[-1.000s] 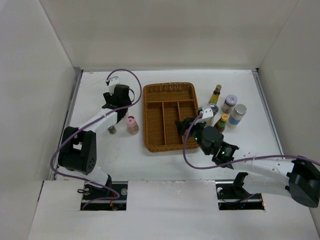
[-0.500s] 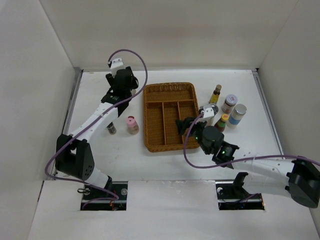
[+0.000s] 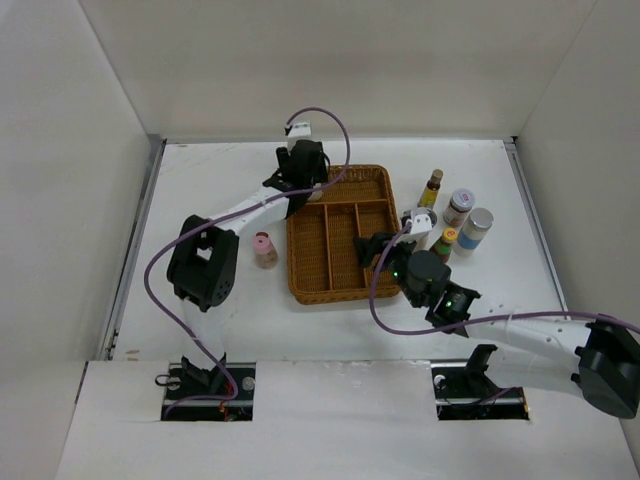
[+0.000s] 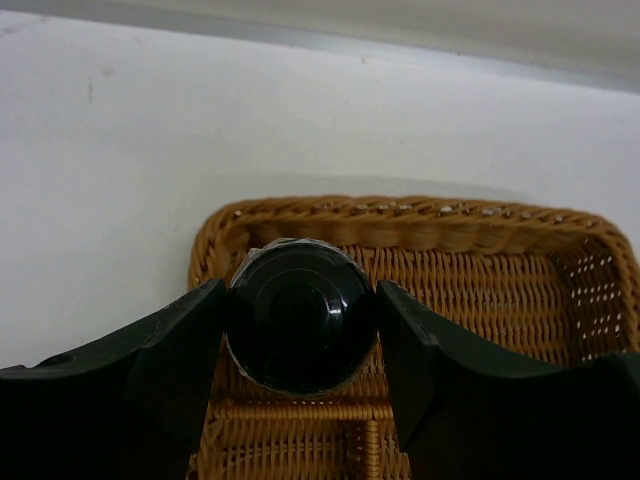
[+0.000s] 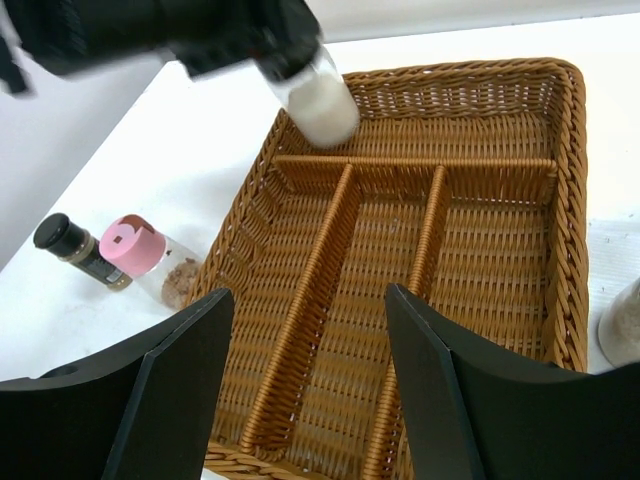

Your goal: Organize the condiment bottles

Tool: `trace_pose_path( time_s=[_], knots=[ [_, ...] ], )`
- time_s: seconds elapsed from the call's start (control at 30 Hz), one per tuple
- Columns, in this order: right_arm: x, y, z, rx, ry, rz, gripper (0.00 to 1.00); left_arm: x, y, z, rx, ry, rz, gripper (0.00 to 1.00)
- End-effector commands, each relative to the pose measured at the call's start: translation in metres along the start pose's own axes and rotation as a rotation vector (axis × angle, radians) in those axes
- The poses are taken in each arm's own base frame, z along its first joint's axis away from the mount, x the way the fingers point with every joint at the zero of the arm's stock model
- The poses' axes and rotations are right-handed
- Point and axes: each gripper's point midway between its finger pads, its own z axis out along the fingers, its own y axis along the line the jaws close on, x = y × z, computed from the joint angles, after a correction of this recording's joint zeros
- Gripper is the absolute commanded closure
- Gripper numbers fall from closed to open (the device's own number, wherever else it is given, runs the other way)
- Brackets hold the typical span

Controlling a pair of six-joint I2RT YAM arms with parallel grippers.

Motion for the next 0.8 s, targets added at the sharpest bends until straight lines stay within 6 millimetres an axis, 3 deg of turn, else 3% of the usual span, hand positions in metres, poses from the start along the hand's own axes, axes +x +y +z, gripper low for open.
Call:
trace_pose_path(
  time_s=[0.0,0.1,0.23,0.33,0.4,0.5,0.57,0.63,0.77],
  knots=[
    [-0.022,0.007,-0.001,-0.031,-0.063,0.053,0.31,-0.057,-0.022,-0.005,0.054,-0.138,-0.076,0.61],
    [-0.020,0.006,-0.001,-0.026,-0.058,0.051,0.30,-0.039,-0.020,0.002,0.043,-0.108,-0.055,0.55],
    [-0.022,0.004,0.000,-0.022,-0.066,0.055,0.28,-0.022,-0.017,0.005,0.024,-0.083,-0.039,0.30],
    [-0.023,0.003,-0.001,-0.020,-0.066,0.053,0.24,-0.033,-0.017,-0.008,0.021,-0.112,-0.049,0.08],
    [-0.023,0.002,-0.001,-0.018,-0.069,0.056,0.21,-0.056,-0.020,-0.028,0.049,-0.164,-0.066,0.02],
    [-0.025,0.002,-0.002,-0.018,-0.072,0.059,0.19,-0.093,-0.013,-0.076,0.080,-0.256,-0.110,0.02],
    [-0.024,0.002,-0.002,-0.020,-0.073,0.061,0.18,-0.102,0.003,-0.108,0.074,-0.296,-0.136,0.07],
    [-0.022,0.000,0.000,-0.013,-0.068,0.061,0.18,-0.091,0.027,-0.134,0.047,-0.293,-0.135,0.15],
    [-0.019,0.001,0.002,-0.013,-0.060,0.059,0.16,-0.026,0.084,-0.159,-0.049,-0.160,-0.126,0.21]
  ],
)
